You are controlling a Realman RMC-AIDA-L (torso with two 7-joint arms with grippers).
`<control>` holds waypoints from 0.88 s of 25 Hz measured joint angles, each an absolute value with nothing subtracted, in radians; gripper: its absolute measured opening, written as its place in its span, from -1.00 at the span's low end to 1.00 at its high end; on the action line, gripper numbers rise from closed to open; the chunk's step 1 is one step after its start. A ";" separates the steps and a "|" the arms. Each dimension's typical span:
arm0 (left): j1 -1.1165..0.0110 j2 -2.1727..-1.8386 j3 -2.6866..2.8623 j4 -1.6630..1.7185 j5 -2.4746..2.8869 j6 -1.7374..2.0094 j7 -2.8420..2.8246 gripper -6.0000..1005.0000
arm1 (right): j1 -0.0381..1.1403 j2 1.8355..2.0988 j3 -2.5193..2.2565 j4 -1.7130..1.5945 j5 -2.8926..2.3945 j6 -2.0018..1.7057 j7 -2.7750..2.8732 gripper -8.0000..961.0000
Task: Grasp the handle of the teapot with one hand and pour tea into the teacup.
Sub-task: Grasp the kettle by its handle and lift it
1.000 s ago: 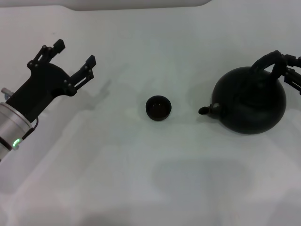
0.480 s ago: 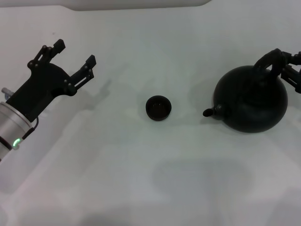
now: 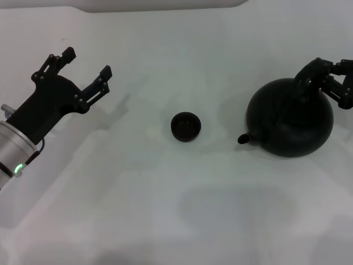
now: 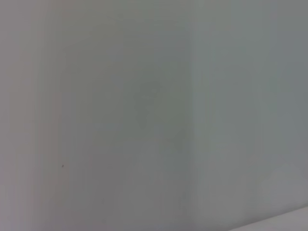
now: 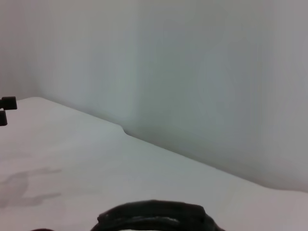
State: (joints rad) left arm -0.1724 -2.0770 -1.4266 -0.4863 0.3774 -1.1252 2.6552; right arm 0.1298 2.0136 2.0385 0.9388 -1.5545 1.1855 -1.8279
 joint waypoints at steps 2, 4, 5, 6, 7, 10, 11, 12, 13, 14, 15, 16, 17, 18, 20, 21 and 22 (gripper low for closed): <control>-0.172 -2.077 -1.427 -0.486 0.377 -1.125 2.655 0.75 | 0.126 2.015 2.039 0.940 -1.543 1.186 -1.842 -0.52; -0.173 -2.077 -1.427 -0.486 0.377 -1.124 2.655 0.75 | 0.123 2.015 2.039 0.938 -1.530 1.186 -1.861 -0.53; -0.173 -2.077 -1.427 -0.486 0.377 -1.124 2.655 0.75 | 0.123 2.016 2.039 0.937 -1.528 1.186 -1.867 -0.53; -0.173 -2.077 -1.427 -0.486 0.377 -1.123 2.655 0.75 | 0.122 2.016 2.039 0.937 -1.525 1.186 -1.871 -0.53; -0.174 -2.077 -1.427 -0.486 0.377 -1.123 2.655 0.75 | 0.121 2.016 2.039 0.937 -1.521 1.186 -1.875 -0.53; -0.175 -2.077 -1.427 -0.486 0.377 -1.122 2.655 0.75 | 0.119 2.016 2.042 0.937 -1.511 1.185 -1.878 -0.54; -0.176 -2.077 -1.427 -0.486 0.377 -1.121 2.655 0.75 | 0.119 2.016 2.042 0.937 -1.507 1.182 -1.878 -0.55; -0.176 -2.077 -1.427 -0.486 0.377 -1.121 2.655 0.75 | 0.119 2.016 2.042 0.936 -1.503 1.180 -1.878 -0.57; -0.176 -2.077 -1.427 -0.486 0.376 -1.120 2.655 0.75 | 0.119 2.016 2.041 0.934 -1.498 1.179 -1.878 -0.58; -0.176 -2.077 -1.427 -0.486 0.376 -1.120 2.655 0.75 | 0.120 2.016 2.040 0.930 -1.493 1.179 -1.881 -0.59; -0.176 -2.077 -1.427 -0.486 0.376 -1.120 2.655 0.75 | 0.122 2.016 2.039 0.926 -1.491 1.179 -1.885 -0.61; -0.176 -2.077 -1.427 -0.486 0.376 -1.120 2.655 0.75 | 0.125 2.016 2.038 0.921 -1.490 1.179 -1.891 -0.62; -0.176 -2.077 -1.427 -0.486 0.376 -1.120 2.655 0.75 | 0.127 2.016 2.037 0.917 -1.489 1.180 -1.899 -0.63; -0.176 -2.077 -1.427 -0.486 0.376 -1.120 2.655 0.75 | 0.130 2.016 2.036 0.912 -1.489 1.182 -1.909 -0.64; -0.176 -2.077 -1.427 -0.486 0.376 -1.120 2.656 0.75 | 0.135 2.016 2.035 0.900 -1.487 1.184 -1.927 -0.64; -0.176 -2.077 -1.427 -0.486 0.376 -1.120 2.656 0.75 | 0.139 2.016 2.034 0.893 -1.486 1.184 -1.933 -0.64; -0.176 -2.077 -1.427 -0.486 0.376 -1.120 2.656 0.75 | 0.142 2.017 2.034 0.886 -1.485 1.185 -1.940 -0.64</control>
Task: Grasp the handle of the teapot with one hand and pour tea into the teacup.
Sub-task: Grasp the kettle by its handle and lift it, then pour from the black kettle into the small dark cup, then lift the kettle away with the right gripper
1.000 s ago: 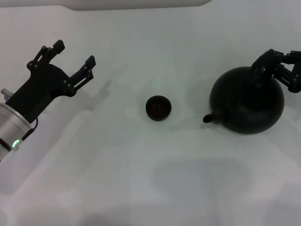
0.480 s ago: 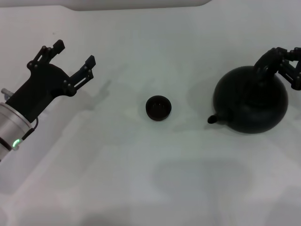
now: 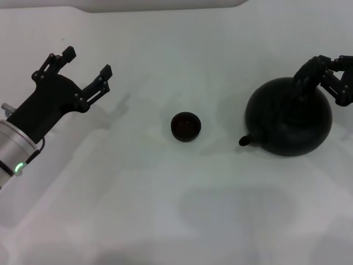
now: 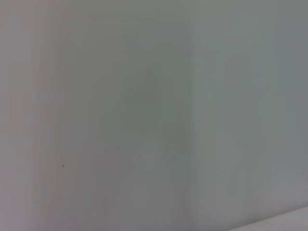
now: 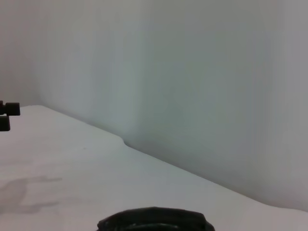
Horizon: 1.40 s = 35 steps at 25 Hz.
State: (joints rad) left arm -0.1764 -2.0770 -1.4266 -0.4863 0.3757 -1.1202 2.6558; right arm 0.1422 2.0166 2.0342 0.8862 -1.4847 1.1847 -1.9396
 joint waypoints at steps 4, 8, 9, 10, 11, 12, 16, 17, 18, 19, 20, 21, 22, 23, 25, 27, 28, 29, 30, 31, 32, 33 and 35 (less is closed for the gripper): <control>-0.175 -2.077 -1.427 -0.486 0.376 -1.123 2.656 0.75 | 0.152 2.016 2.022 0.860 -1.463 1.187 -1.976 -0.65; -0.171 -2.077 -1.427 -0.486 0.376 -1.127 2.657 0.75 | 0.149 2.017 2.014 0.849 -1.416 1.180 -2.011 -0.66; -0.171 -2.077 -1.427 -0.486 0.376 -1.127 2.657 0.75 | 0.148 2.017 2.014 0.849 -1.402 1.180 -2.018 -0.67; -0.171 -2.077 -1.427 -0.486 0.376 -1.128 2.657 0.75 | 0.147 2.017 2.014 0.850 -1.394 1.180 -2.021 -0.67; -0.170 -2.077 -1.427 -0.486 0.376 -1.128 2.657 0.75 | 0.146 2.017 2.014 0.853 -1.389 1.180 -2.022 -0.67; -0.170 -2.077 -1.427 -0.486 0.376 -1.128 2.657 0.75 | 0.146 2.017 2.014 0.856 -1.386 1.180 -2.022 -0.68; -0.165 -2.078 -1.427 -0.486 0.376 -1.128 2.659 0.75 | 0.148 2.017 2.013 0.874 -1.385 1.179 -2.016 -0.68; -0.162 -2.078 -1.427 -0.486 0.376 -1.128 2.659 0.75 | 0.149 2.018 2.012 0.875 -1.385 1.179 -2.015 -0.68; -0.158 -2.077 -1.427 -0.486 0.376 -1.129 2.660 0.75 | 0.150 2.018 2.012 0.878 -1.385 1.177 -2.014 -0.68; -0.158 -2.077 -1.427 -0.486 0.376 -1.129 2.660 0.75 | 0.152 2.019 2.012 0.882 -1.385 1.174 -2.013 -0.68; -0.155 -2.077 -1.427 -0.485 0.377 -1.130 2.660 0.75 | 0.152 2.020 2.012 0.887 -1.385 1.171 -2.012 -0.68; -0.150 -2.077 -1.427 -0.485 0.379 -1.136 2.665 0.75 | 0.151 2.021 2.006 0.898 -1.385 1.162 -2.011 -0.68; -0.145 -2.076 -1.427 -0.484 0.380 -1.142 2.673 0.75 | 0.148 2.022 1.996 0.911 -1.384 1.151 -2.008 -0.69; -0.138 -2.076 -1.427 -0.484 0.380 -1.150 2.685 0.75 | 0.141 2.022 1.980 0.932 -1.384 1.131 -2.003 -0.69; -0.121 -2.075 -1.439 -0.482 0.377 -1.163 2.700 0.75 | 0.122 2.022 1.932 0.987 -1.382 1.073 -1.994 -0.69; -0.113 -2.075 -1.449 -0.478 0.376 -1.170 2.702 0.75 | 0.096 2.022 1.862 1.056 -1.377 0.990 -1.990 -0.69; -0.108 -2.075 -1.454 -0.473 0.376 -1.175 2.702 0.75 | 0.084 2.022 1.826 1.089 -1.369 0.953 -1.992 -0.69; -0.104 -2.075 -1.459 -0.467 0.376 -1.179 2.702 0.75 | 0.075 2.021 1.795 1.119 -1.363 0.923 -1.994 -0.69; -0.101 -2.076 -1.464 -0.460 0.376 -1.183 2.703 0.75 | 0.070 2.021 1.772 1.141 -1.358 0.902 -1.996 -0.69; -0.098 -2.076 -1.469 -0.452 0.376 -1.185 2.704 0.75 | 0.067 2.021 1.753 1.161 -1.355 0.883 -1.997 -0.69; -0.096 -2.076 -1.476 -0.441 0.376 -1.192 2.705 0.75 | 0.065 2.021 1.740 1.177 -1.354 0.873 -1.997 -0.69; -0.094 -2.077 -1.483 -0.430 0.376 -1.199 2.706 0.75 | 0.063 2.020 1.731 1.191 -1.354 0.866 -1.996 -0.69; -0.093 -2.077 -1.489 -0.407 0.375 -1.216 2.708 0.75 | 0.060 2.020 1.722 1.211 -1.354 0.864 -1.991 -0.70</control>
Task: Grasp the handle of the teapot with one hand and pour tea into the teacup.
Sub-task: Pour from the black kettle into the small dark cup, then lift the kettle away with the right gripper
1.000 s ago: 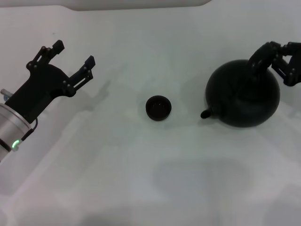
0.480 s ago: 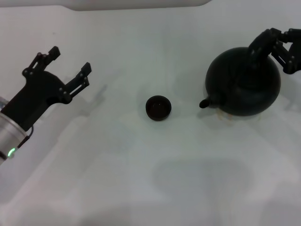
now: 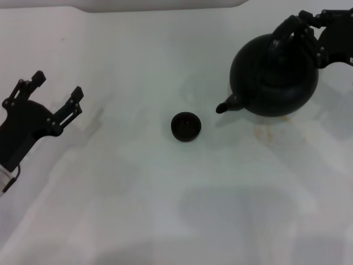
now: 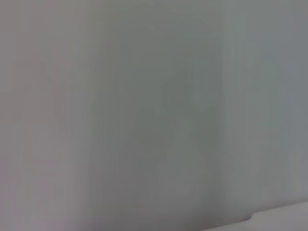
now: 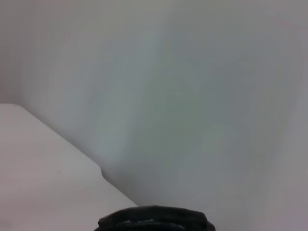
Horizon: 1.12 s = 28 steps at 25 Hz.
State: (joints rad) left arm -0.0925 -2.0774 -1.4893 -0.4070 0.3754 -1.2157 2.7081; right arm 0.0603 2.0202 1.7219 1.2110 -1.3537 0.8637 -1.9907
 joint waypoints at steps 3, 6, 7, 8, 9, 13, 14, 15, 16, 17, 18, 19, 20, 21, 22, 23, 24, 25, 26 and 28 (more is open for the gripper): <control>-0.091 -2.078 -1.494 -0.377 0.374 -1.223 2.710 0.75 | 0.046 2.019 1.695 1.250 -1.344 0.842 -1.985 -0.70; -0.089 -2.078 -1.509 -0.350 0.373 -1.225 2.717 0.75 | 0.026 2.017 1.651 1.295 -1.337 0.793 -1.983 -0.70; -0.088 -2.079 -1.516 -0.340 0.372 -1.227 2.722 0.75 | 0.018 2.017 1.635 1.312 -1.338 0.773 -1.982 -0.70; -0.088 -2.080 -1.522 -0.332 0.371 -1.229 2.724 0.75 | 0.009 2.016 1.617 1.329 -1.339 0.750 -1.982 -0.70; -0.087 -2.080 -1.523 -0.331 0.371 -1.230 2.725 0.75 | 0.001 2.015 1.600 1.346 -1.341 0.724 -1.982 -0.70; -0.085 -2.080 -1.528 -0.329 0.371 -1.230 2.725 0.75 | -0.028 2.012 1.540 1.402 -1.363 0.639 -1.981 -0.70; -0.085 -2.080 -1.529 -0.329 0.371 -1.230 2.725 0.75 | -0.033 2.012 1.527 1.412 -1.367 0.621 -1.981 -0.71; -0.086 -2.080 -1.529 -0.329 0.371 -1.230 2.725 0.75 | -0.036 2.012 1.515 1.419 -1.368 0.605 -1.981 -0.71; -0.086 -2.080 -1.529 -0.329 0.371 -1.230 2.725 0.75 | -0.038 2.011 1.504 1.424 -1.371 0.590 -1.979 -0.71; -0.087 -2.080 -1.529 -0.329 0.371 -1.230 2.725 0.75 | -0.039 2.011 1.495 1.429 -1.375 0.579 -1.977 -0.71; -0.088 -2.080 -1.529 -0.328 0.371 -1.230 2.726 0.75 | -0.040 2.011 1.484 1.435 -1.389 0.565 -1.970 -0.71; -0.089 -2.080 -1.529 -0.328 0.371 -1.229 2.726 0.75 | -0.041 2.011 1.475 1.441 -1.401 0.550 -1.963 -0.71; -0.090 -2.080 -1.529 -0.328 0.371 -1.228 2.726 0.75 | -0.043 2.011 1.463 1.449 -1.420 0.532 -1.955 -0.71; -0.091 -2.080 -1.530 -0.328 0.371 -1.226 2.726 0.75 | -0.047 2.011 1.447 1.458 -1.437 0.508 -1.949 -0.71; -0.093 -2.079 -1.531 -0.328 0.371 -1.225 2.726 0.75 | -0.050 2.011 1.430 1.466 -1.453 0.485 -1.945 -0.71; -0.094 -2.079 -1.532 -0.328 0.371 -1.224 2.726 0.75 | -0.052 2.012 1.417 1.473 -1.465 0.466 -1.944 -0.71; -0.095 -2.079 -1.534 -0.328 0.371 -1.223 2.726 0.75 | -0.053 2.012 1.400 1.481 -1.475 0.446 -1.943 -0.71; -0.097 -2.078 -1.537 -0.328 0.371 -1.223 2.726 0.75 | -0.054 2.012 1.385 1.488 -1.485 0.426 -1.943 -0.71; -0.099 -2.078 -1.539 -0.328 0.371 -1.222 2.726 0.75 | -0.054 2.012 1.372 1.493 -1.494 0.408 -1.941 -0.71; -0.102 -2.078 -1.543 -0.328 0.371 -1.221 2.726 0.75 | -0.054 2.011 1.351 1.501 -1.518 0.374 -1.933 -0.72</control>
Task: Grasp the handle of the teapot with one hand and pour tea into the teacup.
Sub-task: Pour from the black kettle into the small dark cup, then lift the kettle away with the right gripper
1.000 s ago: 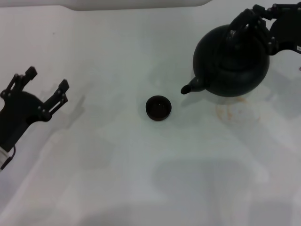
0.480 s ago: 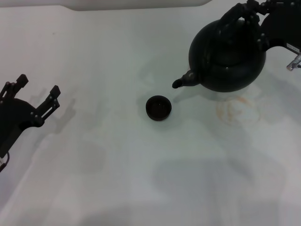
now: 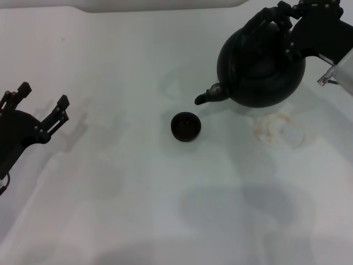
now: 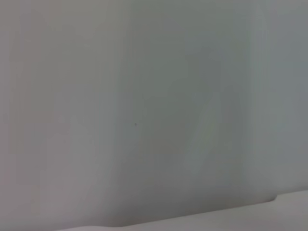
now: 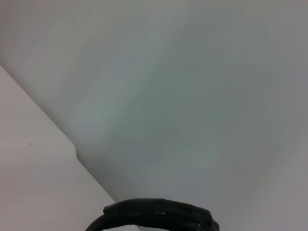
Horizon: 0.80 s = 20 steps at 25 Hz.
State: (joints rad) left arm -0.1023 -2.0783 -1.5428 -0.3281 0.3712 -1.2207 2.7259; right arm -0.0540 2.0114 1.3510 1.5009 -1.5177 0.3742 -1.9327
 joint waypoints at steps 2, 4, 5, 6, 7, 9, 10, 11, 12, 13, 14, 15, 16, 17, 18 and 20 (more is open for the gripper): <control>-0.104 -2.078 -1.543 -0.328 0.371 -1.219 2.726 0.75 | -0.054 2.011 1.334 1.507 -1.541 0.345 -1.921 -0.72; -0.104 -2.079 -1.543 -0.328 0.371 -1.215 2.726 0.75 | -0.053 2.011 1.322 1.511 -1.550 0.325 -1.914 -0.72; -0.105 -2.078 -1.543 -0.328 0.371 -1.214 2.726 0.75 | -0.053 2.010 1.319 1.511 -1.551 0.318 -1.912 -0.72; -0.105 -2.078 -1.543 -0.328 0.371 -1.212 2.726 0.75 | -0.053 2.010 1.318 1.511 -1.551 0.315 -1.911 -0.72; -0.105 -2.077 -1.543 -0.328 0.371 -1.211 2.726 0.75 | -0.053 2.010 1.318 1.511 -1.553 0.311 -1.911 -0.72; -0.106 -2.077 -1.543 -0.328 0.370 -1.211 2.726 0.75 | -0.052 2.010 1.317 1.511 -1.565 0.307 -1.908 -0.72; -0.107 -2.076 -1.544 -0.328 0.369 -1.210 2.726 0.75 | -0.052 2.010 1.315 1.511 -1.574 0.303 -1.904 -0.72; -0.110 -2.076 -1.544 -0.328 0.367 -1.210 2.726 0.75 | -0.052 2.010 1.313 1.511 -1.582 0.299 -1.901 -0.72; -0.112 -2.076 -1.544 -0.328 0.365 -1.210 2.726 0.75 | -0.052 2.010 1.309 1.511 -1.591 0.292 -1.897 -0.72; -0.114 -2.076 -1.544 -0.328 0.364 -1.210 2.726 0.75 | -0.052 2.009 1.305 1.511 -1.598 0.286 -1.895 -0.72; -0.117 -2.076 -1.544 -0.328 0.363 -1.209 2.726 0.75 | -0.052 2.009 1.302 1.511 -1.602 0.278 -1.895 -0.73; -0.119 -2.075 -1.545 -0.328 0.362 -1.208 2.726 0.75 | -0.051 2.009 1.298 1.512 -1.604 0.270 -1.895 -0.73; -0.121 -2.075 -1.545 -0.328 0.362 -1.206 2.726 0.74 | -0.051 2.010 1.295 1.512 -1.605 0.263 -1.894 -0.73; -0.124 -2.075 -1.545 -0.328 0.361 -1.202 2.726 0.74 | -0.051 2.009 1.292 1.512 -1.605 0.258 -1.894 -0.73; -0.126 -2.075 -1.545 -0.328 0.361 -1.198 2.726 0.74 | -0.051 2.009 1.289 1.512 -1.605 0.254 -1.894 -0.73; -0.129 -2.075 -1.545 -0.328 0.360 -1.192 2.726 0.74 | -0.051 2.009 1.284 1.512 -1.606 0.250 -1.894 -0.73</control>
